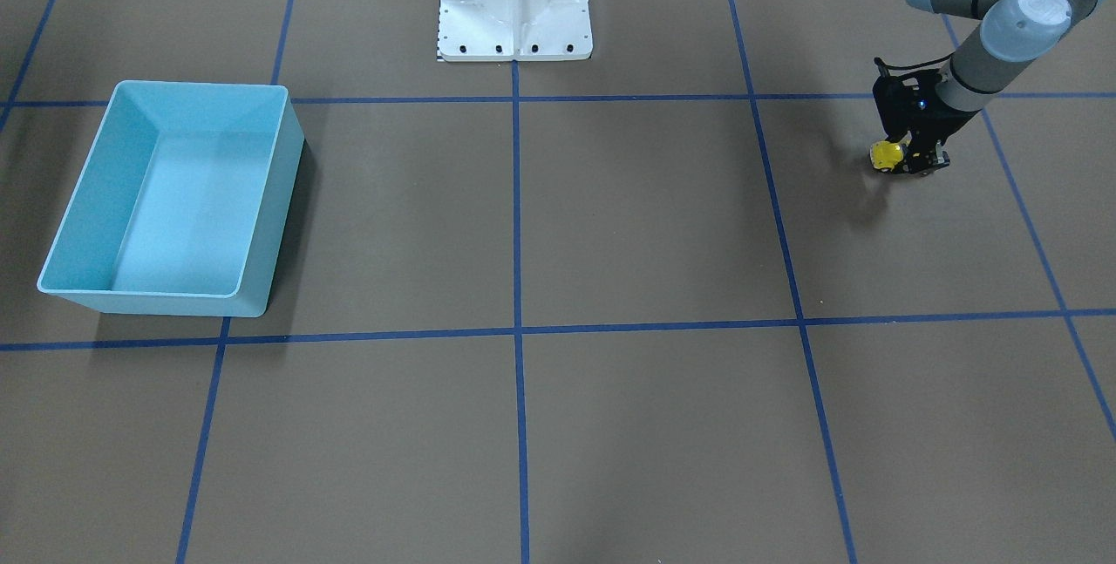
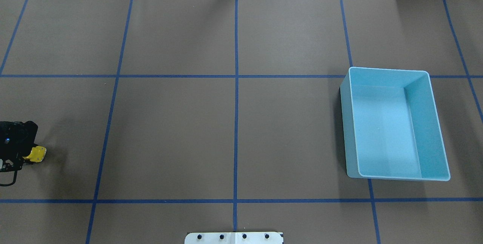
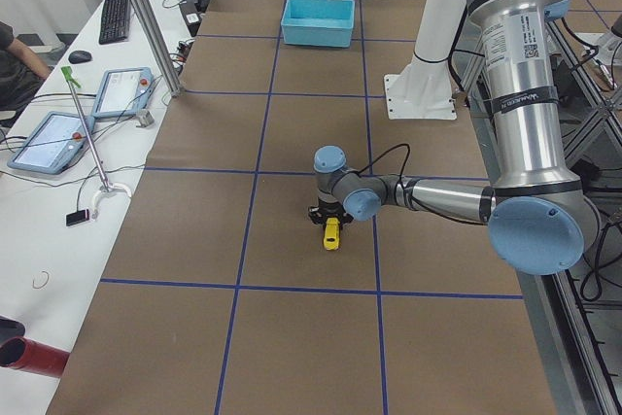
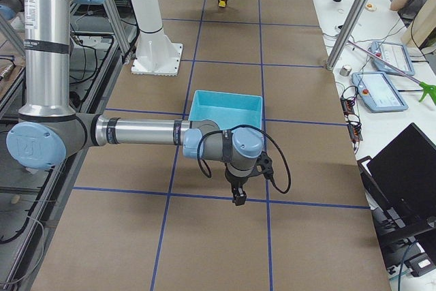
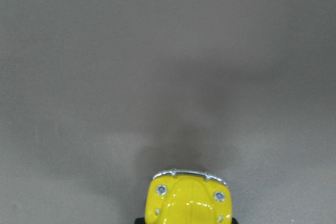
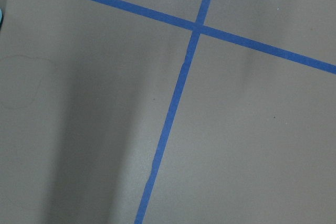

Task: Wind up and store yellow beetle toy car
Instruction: 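Pull the car farther back toward the table edge with the left gripper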

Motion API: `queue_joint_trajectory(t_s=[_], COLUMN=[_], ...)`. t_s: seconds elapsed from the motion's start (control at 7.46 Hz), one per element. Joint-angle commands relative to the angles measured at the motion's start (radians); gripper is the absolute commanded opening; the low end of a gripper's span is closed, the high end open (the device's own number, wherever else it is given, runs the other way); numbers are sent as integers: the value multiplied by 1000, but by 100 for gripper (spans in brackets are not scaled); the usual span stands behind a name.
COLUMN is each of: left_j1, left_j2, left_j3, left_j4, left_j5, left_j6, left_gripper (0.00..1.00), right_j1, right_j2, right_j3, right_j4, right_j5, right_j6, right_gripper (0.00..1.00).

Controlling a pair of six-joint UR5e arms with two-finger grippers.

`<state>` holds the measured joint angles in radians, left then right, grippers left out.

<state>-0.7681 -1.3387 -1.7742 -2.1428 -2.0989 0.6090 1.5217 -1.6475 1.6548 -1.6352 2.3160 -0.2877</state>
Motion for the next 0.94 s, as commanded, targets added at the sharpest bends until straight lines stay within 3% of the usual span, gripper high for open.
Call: queue_joint_trajectory(t_s=[0.0, 0.8], left_j1=[-10, -43], left_j2=[7, 9], left_j3=[2, 28], left_j4=[-11, -34], left_j5=[-12, -49], left_j6=[2, 43], left_gripper=[0, 0], right_j1=[0, 0], right_j2=[-5, -12], right_j3=[-1, 0], right_j4=[0, 2], right_j5=[-1, 0], right_j6=[-1, -1], right_gripper=[100, 100])
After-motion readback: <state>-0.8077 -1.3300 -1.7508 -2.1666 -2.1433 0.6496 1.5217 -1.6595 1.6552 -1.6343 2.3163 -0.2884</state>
